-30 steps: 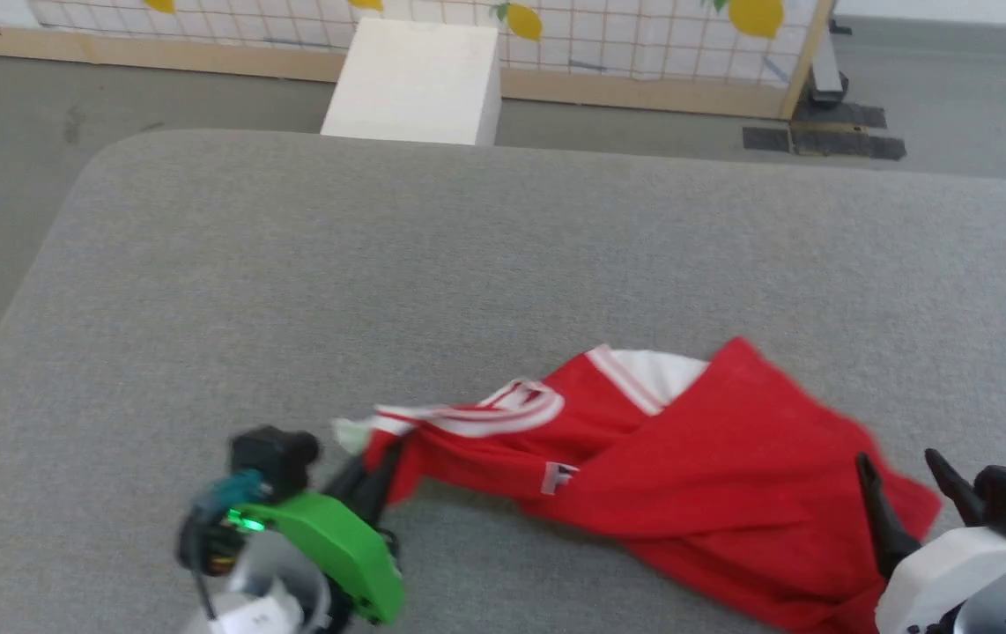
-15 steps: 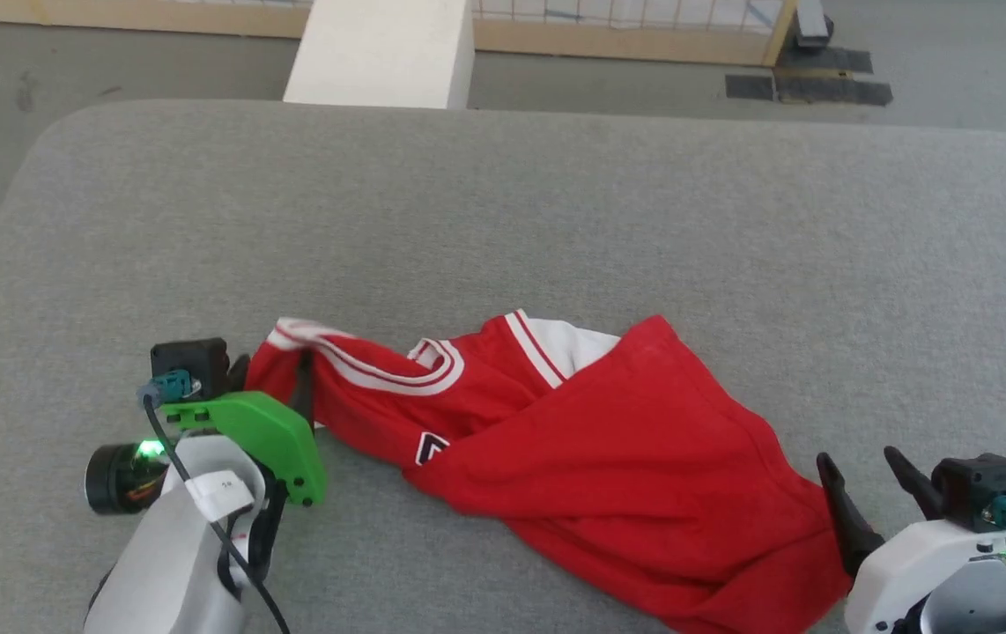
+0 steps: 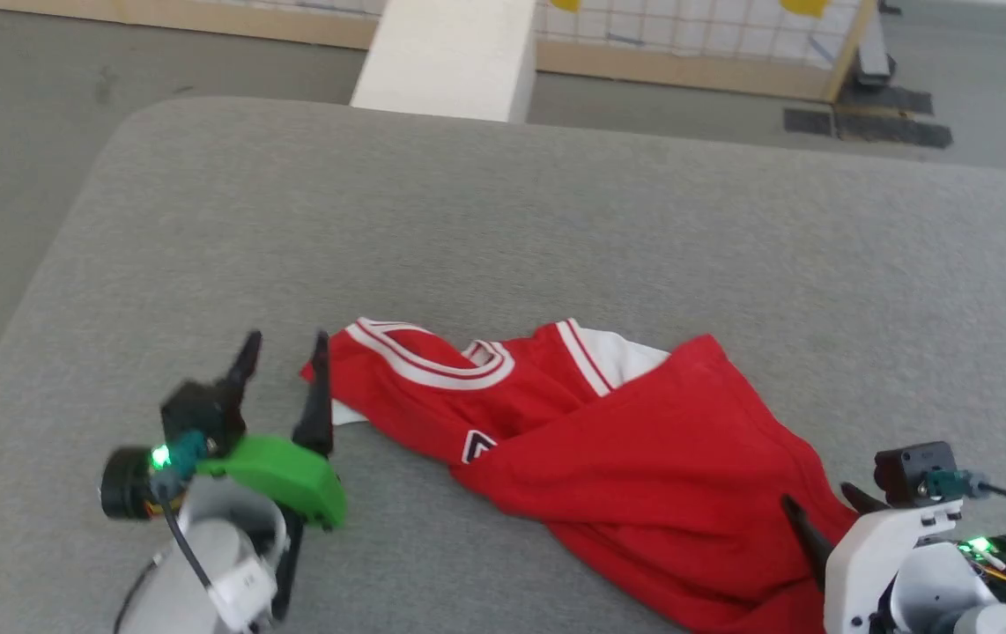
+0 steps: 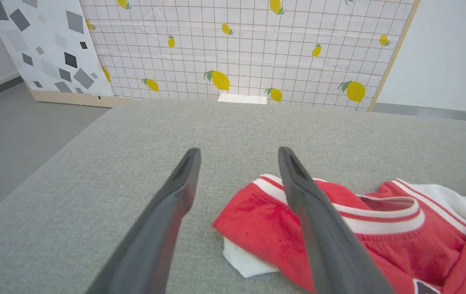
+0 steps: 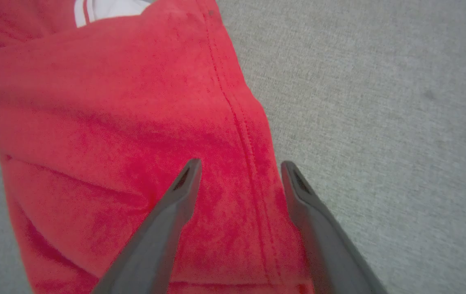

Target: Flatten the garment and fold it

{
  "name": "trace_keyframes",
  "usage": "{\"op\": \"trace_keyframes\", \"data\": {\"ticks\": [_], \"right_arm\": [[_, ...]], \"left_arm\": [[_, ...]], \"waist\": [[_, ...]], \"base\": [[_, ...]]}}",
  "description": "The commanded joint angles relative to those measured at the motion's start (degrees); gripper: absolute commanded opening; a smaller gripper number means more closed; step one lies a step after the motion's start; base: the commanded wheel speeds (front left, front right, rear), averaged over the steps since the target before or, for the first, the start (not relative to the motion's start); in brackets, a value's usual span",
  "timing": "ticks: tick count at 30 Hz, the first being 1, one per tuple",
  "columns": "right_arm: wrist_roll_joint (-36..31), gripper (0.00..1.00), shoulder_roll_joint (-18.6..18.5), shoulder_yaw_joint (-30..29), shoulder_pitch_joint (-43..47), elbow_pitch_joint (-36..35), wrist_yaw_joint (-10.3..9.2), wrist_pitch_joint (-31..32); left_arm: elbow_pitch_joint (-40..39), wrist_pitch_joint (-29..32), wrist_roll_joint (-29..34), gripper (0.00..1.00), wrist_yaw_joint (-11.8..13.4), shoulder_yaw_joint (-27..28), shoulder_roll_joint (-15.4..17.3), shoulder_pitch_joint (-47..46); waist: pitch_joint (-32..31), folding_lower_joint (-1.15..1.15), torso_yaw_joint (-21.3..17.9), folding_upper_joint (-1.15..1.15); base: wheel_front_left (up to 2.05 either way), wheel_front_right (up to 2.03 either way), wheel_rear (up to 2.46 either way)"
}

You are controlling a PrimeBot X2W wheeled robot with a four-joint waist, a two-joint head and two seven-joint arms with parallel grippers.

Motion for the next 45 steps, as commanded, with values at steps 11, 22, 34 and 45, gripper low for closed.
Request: {"op": "trace_keyframes", "data": {"ticks": [11, 22, 34, 45], "right_arm": [[-3.2, 0.0, 0.0, -3.8, -4.6, 14.9, -0.09, 6.0], [-1.4, 0.0, 0.4, -8.2, 4.4, 4.4, -0.09, 10.5], [-0.4, 1.0, 0.3, -11.4, 11.7, -13.4, -0.09, 22.8], [4.1, 1.0, -2.8, -2.6, -12.0, -5.2, -0.09, 30.1]], "left_arm": [[-7.6, -0.6, 1.1, 1.0, 1.8, -3.3, -1.5, 9.6], [-8.1, -0.3, -0.7, 1.0, 3.6, -1.8, -0.4, 15.1], [-8.2, 0.0, -1.2, 1.0, 3.1, -3.6, -1.8, 13.9], [-7.9, 0.0, -0.8, 1.0, 1.8, -6.3, -4.0, 9.7]], "waist": [[-3.7, 0.0, 7.9, 0.0], [-8.6, 0.0, 3.9, 0.0], [-6.8, 0.0, 4.5, 0.0], [-0.9, 0.0, 12.5, 0.0]], "base": [[0.0, 0.0, 0.0], [0.0, 0.0, 0.0], [0.0, 0.0, 0.0], [0.0, 0.0, 0.0]]}}
